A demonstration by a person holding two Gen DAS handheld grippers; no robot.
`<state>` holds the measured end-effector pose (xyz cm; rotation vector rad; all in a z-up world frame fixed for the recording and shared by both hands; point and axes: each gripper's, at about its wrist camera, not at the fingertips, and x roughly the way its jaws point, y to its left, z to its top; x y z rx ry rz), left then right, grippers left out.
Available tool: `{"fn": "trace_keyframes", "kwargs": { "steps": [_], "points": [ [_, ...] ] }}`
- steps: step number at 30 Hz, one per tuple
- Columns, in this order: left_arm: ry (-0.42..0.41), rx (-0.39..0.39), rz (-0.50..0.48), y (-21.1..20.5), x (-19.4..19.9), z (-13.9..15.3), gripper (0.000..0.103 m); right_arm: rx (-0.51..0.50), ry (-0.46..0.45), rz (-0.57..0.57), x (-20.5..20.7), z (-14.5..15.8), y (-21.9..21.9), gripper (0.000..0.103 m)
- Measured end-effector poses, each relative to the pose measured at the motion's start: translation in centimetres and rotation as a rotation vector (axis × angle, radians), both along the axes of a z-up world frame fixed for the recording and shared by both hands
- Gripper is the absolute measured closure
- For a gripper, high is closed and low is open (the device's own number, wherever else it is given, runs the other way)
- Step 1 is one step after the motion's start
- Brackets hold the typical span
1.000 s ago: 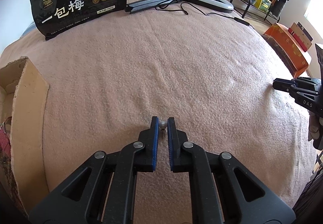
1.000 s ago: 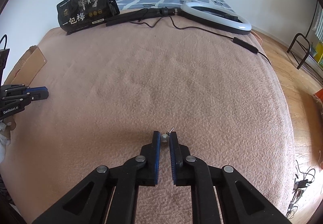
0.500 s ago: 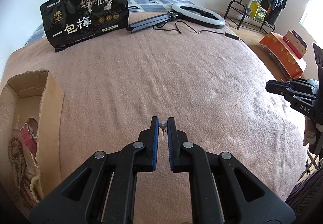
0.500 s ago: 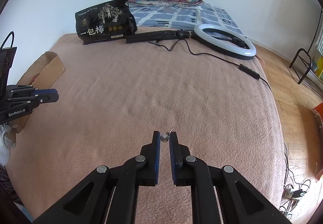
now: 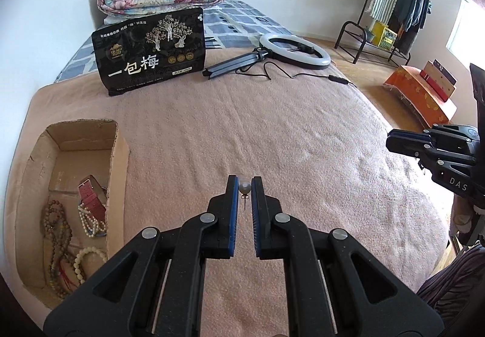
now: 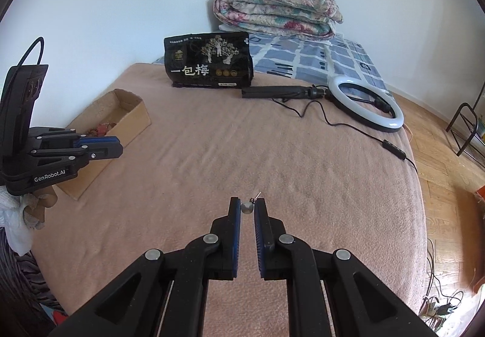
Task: Organize jewelry
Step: 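Carry both pearl earrings over the cardboard box with both grippers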
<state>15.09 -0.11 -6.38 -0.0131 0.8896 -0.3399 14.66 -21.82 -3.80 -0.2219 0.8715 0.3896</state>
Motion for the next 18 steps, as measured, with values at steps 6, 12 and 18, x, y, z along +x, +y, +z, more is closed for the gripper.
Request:
{"fn": "trace_keyframes", "kwargs": {
  "steps": [6, 12, 18],
  "points": [
    [-0.03, -0.003, 0.02, 1.4, -1.7, 1.7, 0.096, 0.019, -0.021, 0.034, -1.1, 1.7, 2.5, 0.096],
    [-0.063, 0.006, 0.045, 3.2, -3.2, 3.3, 0.096, 0.037, -0.038, 0.066, -1.7, 2.9, 4.8, 0.096],
    [-0.09, 0.008, 0.086, 6.0, -4.5, 4.7, 0.096, 0.053, -0.041, 0.105, -1.9, 3.3, 7.7, 0.096]
  ]
}}
